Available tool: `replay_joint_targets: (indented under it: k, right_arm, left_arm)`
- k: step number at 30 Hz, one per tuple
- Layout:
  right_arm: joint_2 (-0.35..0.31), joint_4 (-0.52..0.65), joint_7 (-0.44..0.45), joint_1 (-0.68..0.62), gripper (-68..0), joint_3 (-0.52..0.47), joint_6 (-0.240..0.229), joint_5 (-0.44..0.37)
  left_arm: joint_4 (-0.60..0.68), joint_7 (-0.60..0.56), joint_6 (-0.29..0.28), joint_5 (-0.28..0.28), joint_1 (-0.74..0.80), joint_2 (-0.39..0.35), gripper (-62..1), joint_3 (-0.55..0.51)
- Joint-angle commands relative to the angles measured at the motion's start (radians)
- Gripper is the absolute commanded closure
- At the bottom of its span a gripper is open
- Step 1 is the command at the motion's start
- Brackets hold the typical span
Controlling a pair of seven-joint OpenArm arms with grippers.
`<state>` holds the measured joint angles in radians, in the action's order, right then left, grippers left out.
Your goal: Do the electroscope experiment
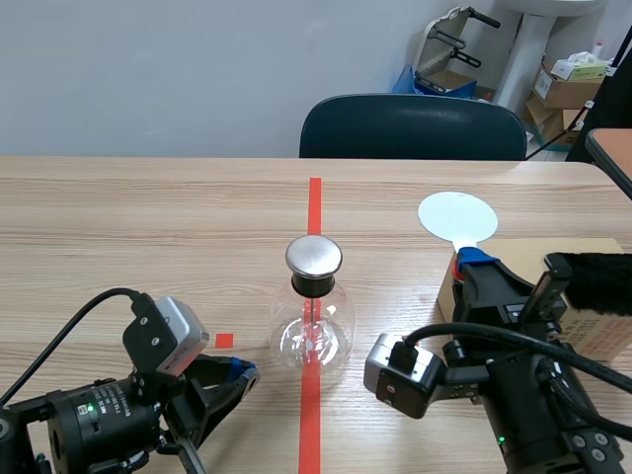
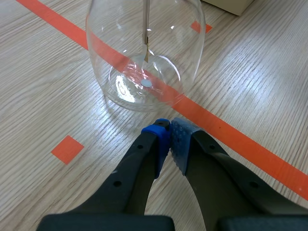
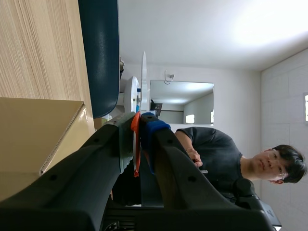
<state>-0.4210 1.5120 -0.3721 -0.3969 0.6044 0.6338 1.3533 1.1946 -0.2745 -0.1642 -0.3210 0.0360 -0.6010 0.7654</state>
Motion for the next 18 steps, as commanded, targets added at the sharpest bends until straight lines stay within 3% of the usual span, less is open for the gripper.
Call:
replay_joint_targets:
  k: [1, 18]
  right_arm:
    - [0.000, 0.017, -0.008, 0.012, -1.3, -0.009, 0.009, 0.000]
    - [0.000, 0.017, -0.008, 0.012, -1.3, -0.009, 0.009, 0.000]
  left_arm:
    - [0.012, -0.020, -0.002, -0.003, -0.001, 0.005, -4.0, -0.003]
    - [0.012, -0.021, -0.003, -0.003, 0.000, 0.005, -4.0, -0.003]
